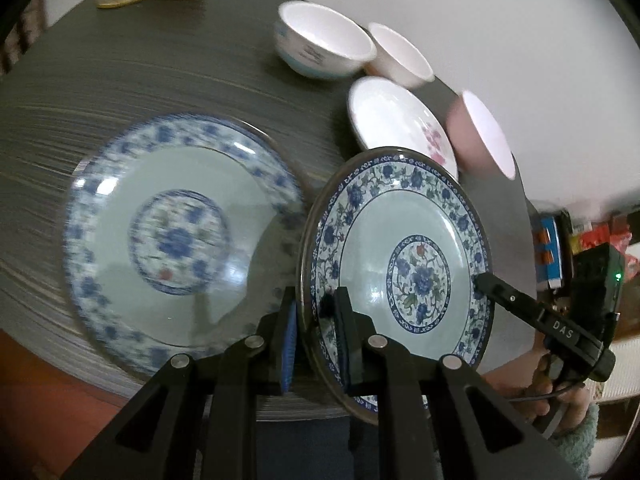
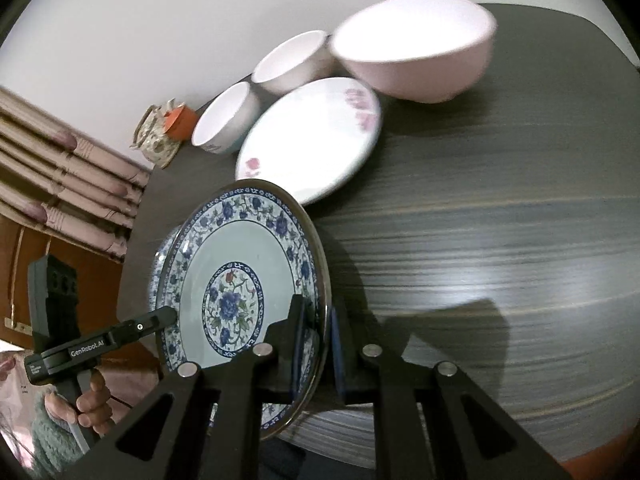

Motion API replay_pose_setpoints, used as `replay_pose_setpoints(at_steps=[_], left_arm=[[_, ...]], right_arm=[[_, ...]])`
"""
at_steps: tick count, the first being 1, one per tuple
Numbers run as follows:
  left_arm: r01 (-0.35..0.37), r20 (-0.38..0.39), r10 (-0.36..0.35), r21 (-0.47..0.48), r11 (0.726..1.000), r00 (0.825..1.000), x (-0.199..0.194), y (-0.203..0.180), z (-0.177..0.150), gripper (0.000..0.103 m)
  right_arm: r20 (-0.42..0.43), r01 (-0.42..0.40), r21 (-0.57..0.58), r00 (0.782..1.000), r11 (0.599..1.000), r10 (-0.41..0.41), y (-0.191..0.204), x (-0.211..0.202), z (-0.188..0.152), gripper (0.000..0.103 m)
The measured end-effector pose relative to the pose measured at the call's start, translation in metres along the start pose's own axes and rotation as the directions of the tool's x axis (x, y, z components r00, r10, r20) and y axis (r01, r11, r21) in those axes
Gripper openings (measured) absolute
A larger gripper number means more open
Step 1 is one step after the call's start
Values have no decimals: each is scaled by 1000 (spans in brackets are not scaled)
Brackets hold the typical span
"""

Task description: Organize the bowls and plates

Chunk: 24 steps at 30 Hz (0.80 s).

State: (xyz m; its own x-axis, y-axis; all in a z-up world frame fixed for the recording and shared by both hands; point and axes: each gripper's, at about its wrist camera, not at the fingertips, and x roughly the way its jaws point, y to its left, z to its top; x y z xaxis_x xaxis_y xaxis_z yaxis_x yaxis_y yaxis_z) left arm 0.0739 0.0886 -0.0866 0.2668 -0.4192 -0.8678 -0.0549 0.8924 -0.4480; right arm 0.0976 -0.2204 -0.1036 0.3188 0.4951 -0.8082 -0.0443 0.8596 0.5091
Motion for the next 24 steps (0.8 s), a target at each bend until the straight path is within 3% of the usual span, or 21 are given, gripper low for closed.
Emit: replay_pose_setpoints(at_steps=[13, 24], left_arm=[[-68, 69, 79, -158, 985, 994, -38, 88, 5, 15], [-104, 57, 119, -211, 972, 991, -34, 120, 8, 16]], right_arm=[[-90, -27, -124, 996, 992, 16, 90, 63, 15, 13], [-139, -13, -148, 990, 989, -8, 114, 98, 15, 13]])
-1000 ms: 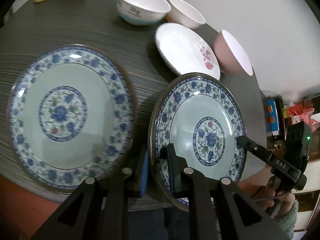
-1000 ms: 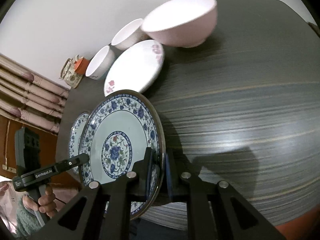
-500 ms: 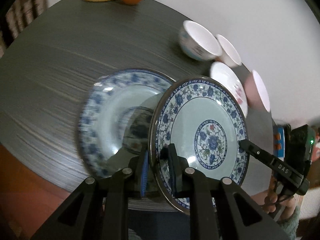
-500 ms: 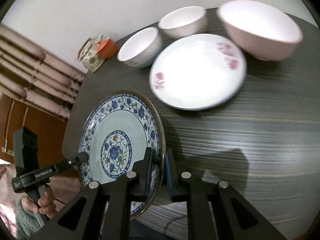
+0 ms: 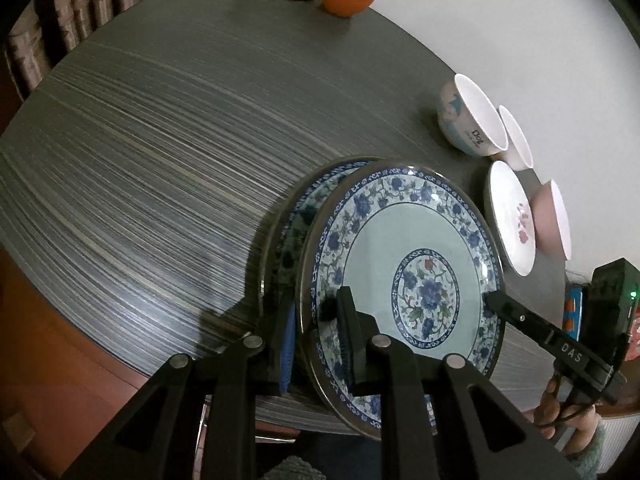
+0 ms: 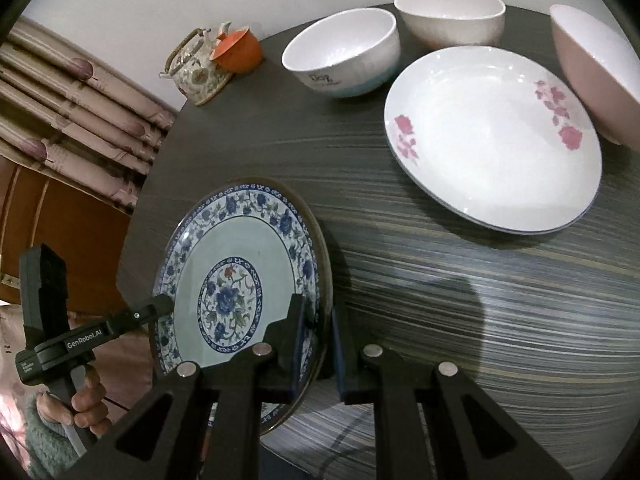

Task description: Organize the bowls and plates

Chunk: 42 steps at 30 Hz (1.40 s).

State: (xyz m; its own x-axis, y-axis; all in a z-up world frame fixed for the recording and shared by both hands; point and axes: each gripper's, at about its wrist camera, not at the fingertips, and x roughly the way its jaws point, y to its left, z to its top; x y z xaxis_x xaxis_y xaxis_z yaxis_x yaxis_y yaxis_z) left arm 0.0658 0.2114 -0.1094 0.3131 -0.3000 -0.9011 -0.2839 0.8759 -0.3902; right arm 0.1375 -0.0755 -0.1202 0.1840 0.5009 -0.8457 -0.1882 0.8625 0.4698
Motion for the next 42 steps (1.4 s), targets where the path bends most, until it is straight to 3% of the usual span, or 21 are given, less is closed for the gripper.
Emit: replay_pose_setpoints(at_steps=[19, 31, 42], left_arm=[[-62, 24, 61, 46, 997, 998, 11, -8, 4, 18], [-139, 81, 131, 104, 985, 988, 16, -21, -4, 26], [-244, 134, 221, 190, 951, 966, 20, -38, -12, 32]], right_arm=[[11, 130, -110, 991, 985, -130, 24, 13, 3, 18], [-7, 123, -96, 992, 988, -124, 22, 19, 2, 18], [-6, 127, -97, 992, 987, -128, 20, 21, -1, 19]])
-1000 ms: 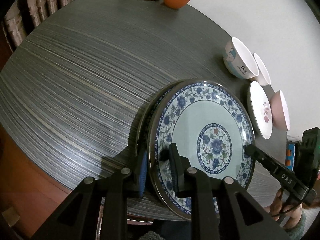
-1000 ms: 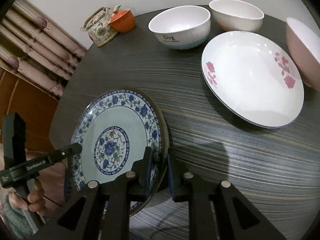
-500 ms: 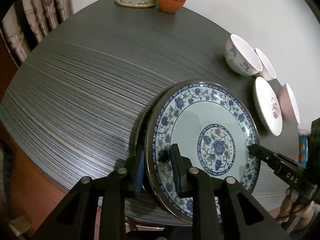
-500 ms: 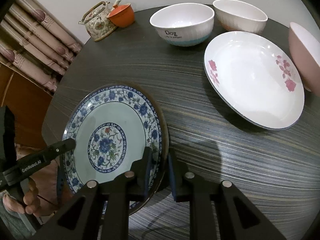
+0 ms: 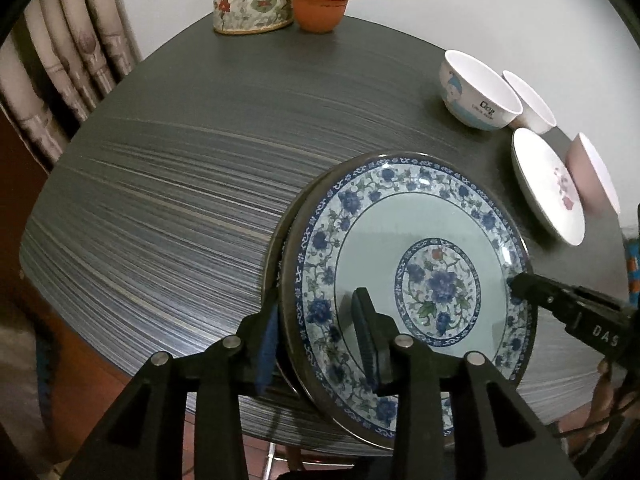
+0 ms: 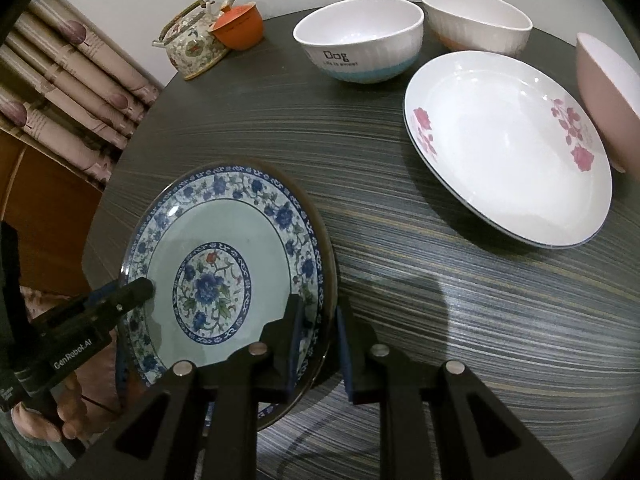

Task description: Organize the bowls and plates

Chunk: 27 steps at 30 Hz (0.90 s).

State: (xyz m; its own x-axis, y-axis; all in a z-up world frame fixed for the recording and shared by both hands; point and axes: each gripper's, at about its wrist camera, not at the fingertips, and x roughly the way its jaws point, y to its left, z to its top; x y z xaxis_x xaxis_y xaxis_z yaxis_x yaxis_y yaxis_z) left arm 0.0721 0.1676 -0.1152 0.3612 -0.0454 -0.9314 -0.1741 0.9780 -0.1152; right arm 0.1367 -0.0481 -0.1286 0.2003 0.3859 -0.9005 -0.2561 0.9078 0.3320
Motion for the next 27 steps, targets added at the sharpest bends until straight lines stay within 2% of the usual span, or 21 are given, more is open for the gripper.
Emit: replay_pose_setpoints(at_steps=[6, 9, 13, 16, 19, 27], left_arm=[[-92, 67, 88, 68, 993, 994, -8, -9, -4, 38], [-96, 78, 89, 90, 991, 993, -9, -13, -6, 39], [-114, 103, 102, 113, 987, 989, -11, -17, -8, 48], [-105, 123, 91, 112, 988, 988, -14, -18, -7, 53], [-66, 130, 53, 100, 993, 990, -16, -17, -6, 57], [14, 115, -23, 80, 997, 993, -16, -22, -3, 57]], right_arm=[[0, -14, -10, 1000, 1000, 14, 6, 2, -1, 19], [-1, -7, -14, 1000, 1000, 7, 7, 5, -3, 21], [9, -25, -1, 1000, 1000, 25, 4, 4, -6, 21], [24, -40, 13, 999, 999, 40, 0, -3, -7, 21], [50, -47, 33, 998, 998, 45, -15, -17, -15, 21], [118, -32, 158, 993, 987, 13, -81, -54, -30, 21]])
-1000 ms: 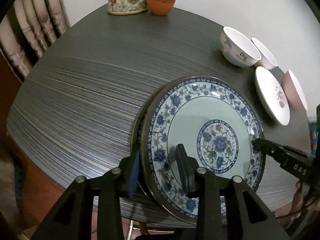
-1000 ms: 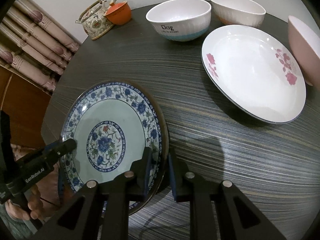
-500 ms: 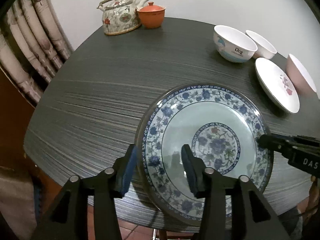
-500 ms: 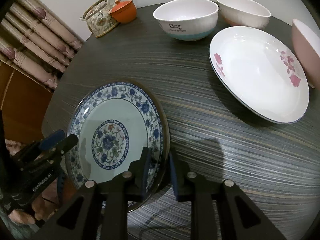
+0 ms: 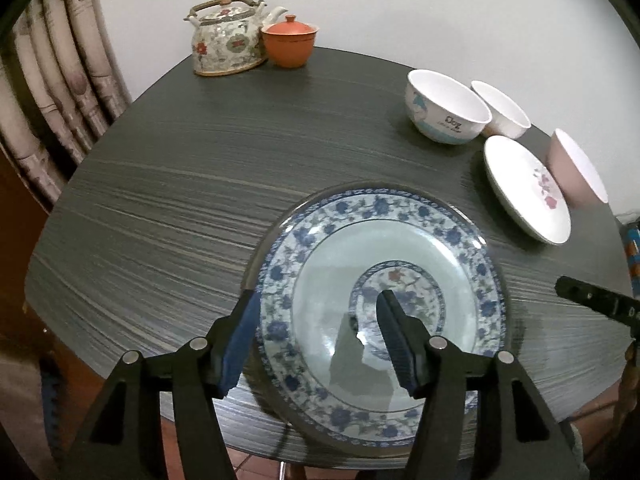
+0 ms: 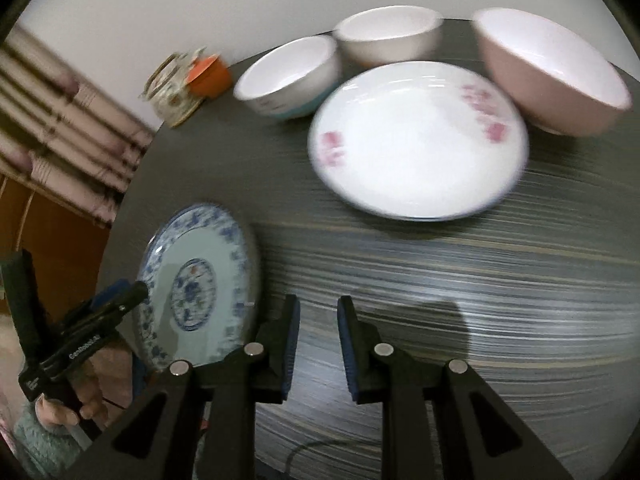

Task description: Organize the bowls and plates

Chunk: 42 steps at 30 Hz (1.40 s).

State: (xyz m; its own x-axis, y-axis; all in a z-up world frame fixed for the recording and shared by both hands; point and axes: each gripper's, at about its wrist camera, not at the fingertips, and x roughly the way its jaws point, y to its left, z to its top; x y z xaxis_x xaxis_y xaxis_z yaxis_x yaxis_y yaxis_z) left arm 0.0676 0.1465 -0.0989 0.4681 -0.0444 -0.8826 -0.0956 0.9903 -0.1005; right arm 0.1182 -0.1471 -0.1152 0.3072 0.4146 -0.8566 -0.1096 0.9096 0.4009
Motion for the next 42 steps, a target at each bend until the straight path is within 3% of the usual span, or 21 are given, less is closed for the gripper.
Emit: replay_pose_setpoints(at_steps=[11, 17, 26, 33, 42], left_arm=[[122, -6, -121, 45, 992, 993, 1, -61, 44, 58], [263, -105, -270, -77, 962, 957, 38, -97, 78, 58], [276, -192, -302, -151, 949, 934, 91, -131, 105, 58], [257, -216, -287, -156, 954, 933, 115, -138, 112, 57], [269, -222, -298, -152, 951, 928, 130, -145, 120, 41]], right_arm=[[106, 50, 147, 992, 988, -66, -79, -27, 34, 21], [132, 66, 139, 988, 988, -85, -93, -20, 63, 21], [130, 34, 139, 990, 990, -53, -104, 1, 88, 21], [125, 7, 131, 992, 991, -24, -109, 19, 97, 21], [127, -3, 125, 992, 992, -13, -114, 31, 105, 19]])
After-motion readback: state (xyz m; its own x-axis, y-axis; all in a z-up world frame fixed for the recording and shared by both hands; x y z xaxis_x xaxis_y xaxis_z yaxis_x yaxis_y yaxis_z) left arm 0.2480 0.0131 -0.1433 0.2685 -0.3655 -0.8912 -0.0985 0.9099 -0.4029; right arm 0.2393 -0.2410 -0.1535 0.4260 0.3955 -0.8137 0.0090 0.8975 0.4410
